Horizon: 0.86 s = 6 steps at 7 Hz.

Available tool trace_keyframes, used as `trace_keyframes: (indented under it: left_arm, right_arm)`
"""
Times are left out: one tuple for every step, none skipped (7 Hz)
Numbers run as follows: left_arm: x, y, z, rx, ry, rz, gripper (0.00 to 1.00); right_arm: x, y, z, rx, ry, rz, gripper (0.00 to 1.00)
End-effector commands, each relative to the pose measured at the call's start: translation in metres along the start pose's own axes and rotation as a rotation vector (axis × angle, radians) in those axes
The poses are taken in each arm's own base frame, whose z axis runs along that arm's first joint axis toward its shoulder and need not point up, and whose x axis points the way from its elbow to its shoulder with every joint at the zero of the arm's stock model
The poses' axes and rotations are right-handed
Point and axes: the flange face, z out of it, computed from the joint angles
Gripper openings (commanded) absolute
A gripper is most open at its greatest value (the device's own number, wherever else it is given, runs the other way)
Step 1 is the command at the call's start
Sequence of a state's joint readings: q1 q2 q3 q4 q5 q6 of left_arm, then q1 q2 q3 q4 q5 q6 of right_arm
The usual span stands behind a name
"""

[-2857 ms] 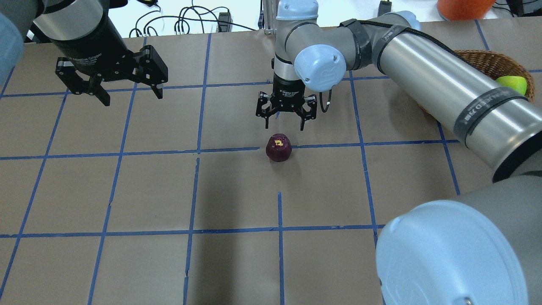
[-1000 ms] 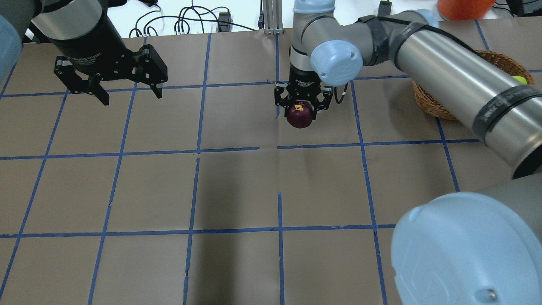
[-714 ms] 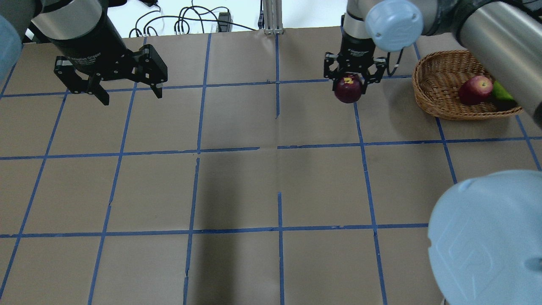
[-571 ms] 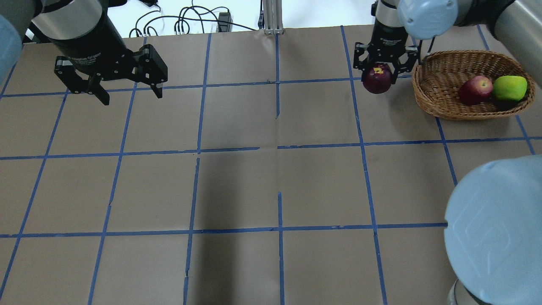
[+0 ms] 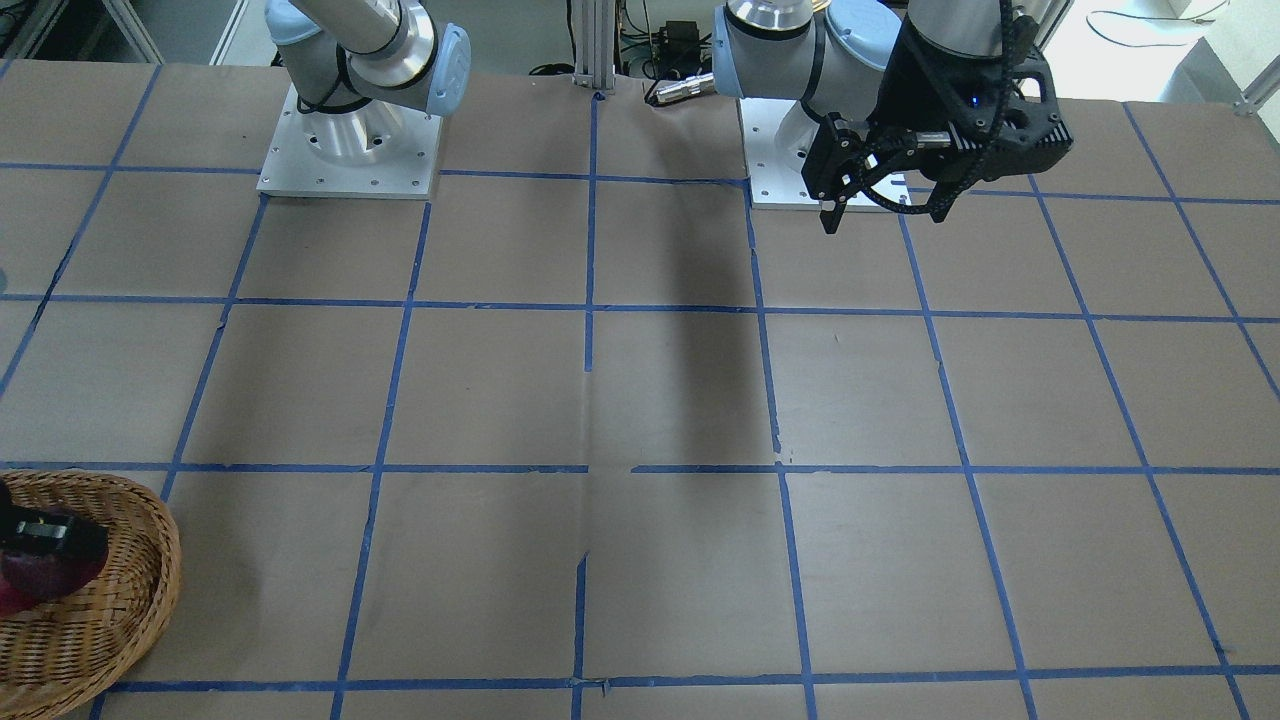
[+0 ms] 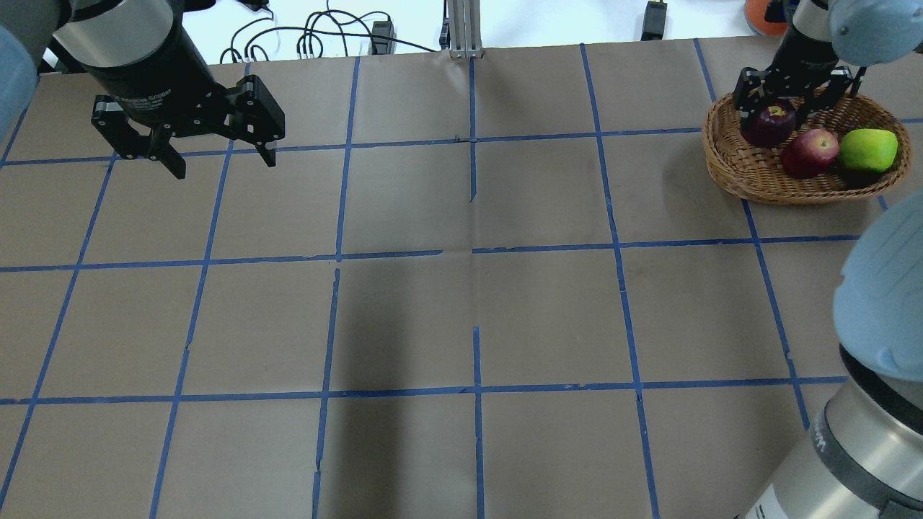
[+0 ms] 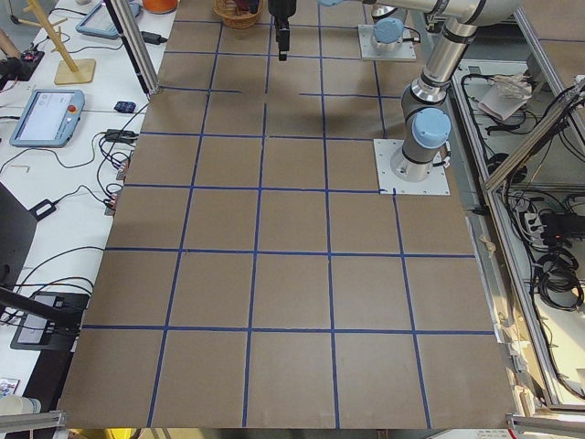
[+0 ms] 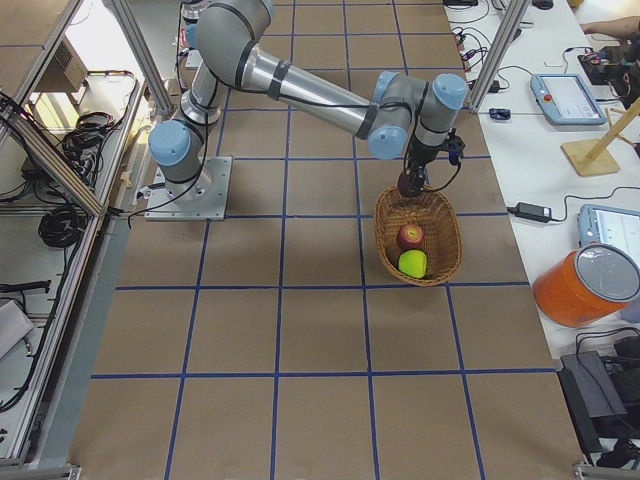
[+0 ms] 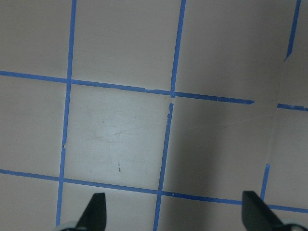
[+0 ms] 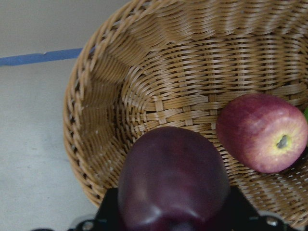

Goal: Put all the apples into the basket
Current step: 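Lower the dark apple into the basket and open the right gripper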

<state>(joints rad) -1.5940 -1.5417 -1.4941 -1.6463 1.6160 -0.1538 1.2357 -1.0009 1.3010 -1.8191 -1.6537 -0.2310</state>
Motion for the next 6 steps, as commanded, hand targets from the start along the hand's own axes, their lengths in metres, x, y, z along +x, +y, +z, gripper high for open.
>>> trace_keyframes:
  left_arm:
    - [0.000,0.000,0.000,-0.001,-0.001,0.002,1.00]
    - [0.001,0.000,0.000,-0.001,0.001,0.002,1.00]
    - [0.001,0.000,0.000,-0.001,0.001,0.002,1.00]
    - [0.000,0.001,0.000,-0.003,-0.001,0.002,1.00]
    - [0.000,0.001,0.000,-0.001,-0.001,0.000,1.00]
    - [0.000,0.001,0.000,-0.001,-0.001,0.000,1.00]
  right_arm:
    - [0.027,-0.006,0.032,-0.023,-0.012,-0.028,0.00]
    - [0.026,-0.006,0.040,-0.036,-0.021,-0.030,0.00]
    - [0.025,-0.007,0.046,-0.050,-0.026,-0.036,0.00]
    - [0.023,-0.010,0.050,-0.041,-0.054,-0.037,0.00]
    - [0.022,-0.013,0.056,-0.042,-0.070,-0.040,0.11]
    - [0.022,-0.015,0.060,-0.046,-0.069,-0.045,0.73]
